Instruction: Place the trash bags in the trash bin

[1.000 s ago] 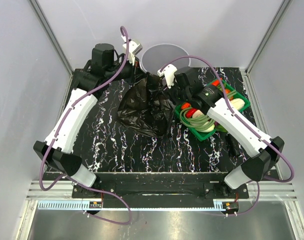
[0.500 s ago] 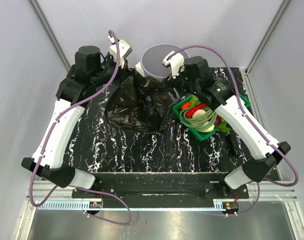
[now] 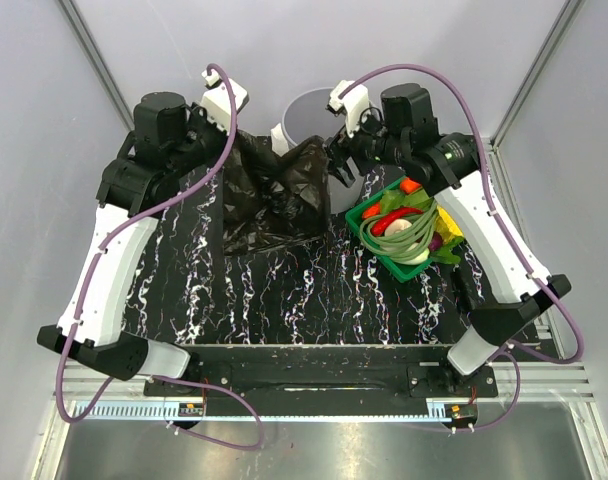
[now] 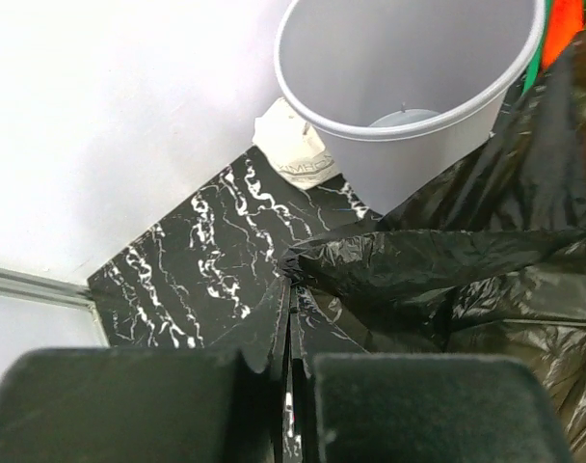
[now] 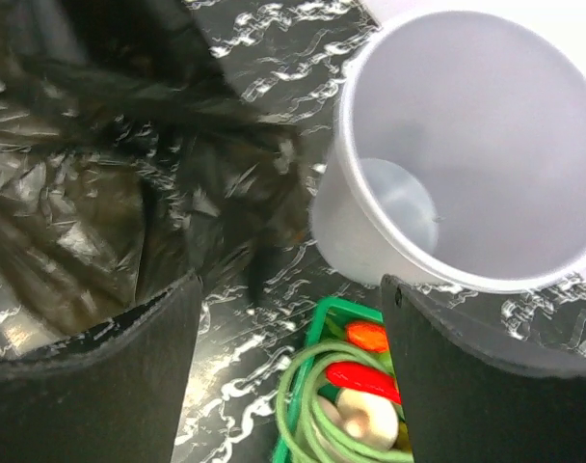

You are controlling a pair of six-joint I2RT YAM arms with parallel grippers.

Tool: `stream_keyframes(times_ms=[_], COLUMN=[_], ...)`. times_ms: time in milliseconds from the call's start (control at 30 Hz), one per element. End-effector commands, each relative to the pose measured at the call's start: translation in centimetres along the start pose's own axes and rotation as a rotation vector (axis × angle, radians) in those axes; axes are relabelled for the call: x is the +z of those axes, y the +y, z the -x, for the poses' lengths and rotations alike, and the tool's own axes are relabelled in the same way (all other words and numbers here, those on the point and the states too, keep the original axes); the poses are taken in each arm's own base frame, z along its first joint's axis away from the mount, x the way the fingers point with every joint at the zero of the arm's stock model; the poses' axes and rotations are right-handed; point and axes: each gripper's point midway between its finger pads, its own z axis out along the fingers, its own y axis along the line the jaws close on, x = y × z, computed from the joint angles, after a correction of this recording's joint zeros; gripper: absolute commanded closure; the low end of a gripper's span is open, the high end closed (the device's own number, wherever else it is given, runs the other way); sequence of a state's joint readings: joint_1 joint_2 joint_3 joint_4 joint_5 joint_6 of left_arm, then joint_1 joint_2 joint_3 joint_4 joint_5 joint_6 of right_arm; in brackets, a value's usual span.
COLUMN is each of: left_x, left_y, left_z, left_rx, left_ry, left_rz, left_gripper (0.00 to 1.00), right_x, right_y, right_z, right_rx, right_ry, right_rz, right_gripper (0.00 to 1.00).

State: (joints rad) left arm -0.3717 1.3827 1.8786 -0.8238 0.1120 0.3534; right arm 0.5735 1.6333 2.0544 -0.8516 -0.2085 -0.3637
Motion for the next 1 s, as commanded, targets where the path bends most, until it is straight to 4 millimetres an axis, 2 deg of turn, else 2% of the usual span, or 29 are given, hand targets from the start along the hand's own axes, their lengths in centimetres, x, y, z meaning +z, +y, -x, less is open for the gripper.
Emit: stream_keyframes(times_ms=[0, 100, 167, 300, 467, 633, 833, 967], left_x=[-0.6, -0.4, -0.5, -0.9, -2.4, -3.3, -4.9, -6.1], left_y=[2.2, 2.8, 3.4, 5.0, 6.1, 6.7, 7.7, 8.6], left_z=[1.1, 1.1, 1.2, 1.7, 2.5, 2.1, 1.7, 1.6], left_rx=[0.035, 0.040, 0.045, 0.061, 0.072, 0.086, 0.150, 0.185], left_ry=[-0.027, -0.023, -0.022, -0.026, -0.053, -0.050, -0.050, -0.037], left_rz=[0.088, 0.104, 0.125, 0.173, 0.197, 0.217, 0.272, 0.328], left_gripper=[1.00, 1.00, 1.00, 1.00, 1.00, 1.00, 1.00, 1.00], right_x=[-0.8, -1.2, -2.0, -1.3, 2.4, 6.7, 10.6, 12.7], right_y=[3.6, 3.8, 3.6, 1.0, -2.0, -4.0, -4.6, -4.4], right_z=[0.1, -1.1, -0.9, -1.5, -3.2, -4.2, -4.2, -5.5], right_rx=[0.013, -0.017, -0.036, -0.108, -0.214, -0.237, -0.264, -0.273], right_ry=[-0.011, 0.007, -0.008, 0.027, 0.122, 0.176, 0.181, 0.201], right_rz=[0.186, 0.191, 0.168, 0.052, -0.011, 0.025, 0.077, 0.103], right_gripper=[0.24, 0.22, 0.19, 0.15, 0.14, 0.14, 0.14, 0.14])
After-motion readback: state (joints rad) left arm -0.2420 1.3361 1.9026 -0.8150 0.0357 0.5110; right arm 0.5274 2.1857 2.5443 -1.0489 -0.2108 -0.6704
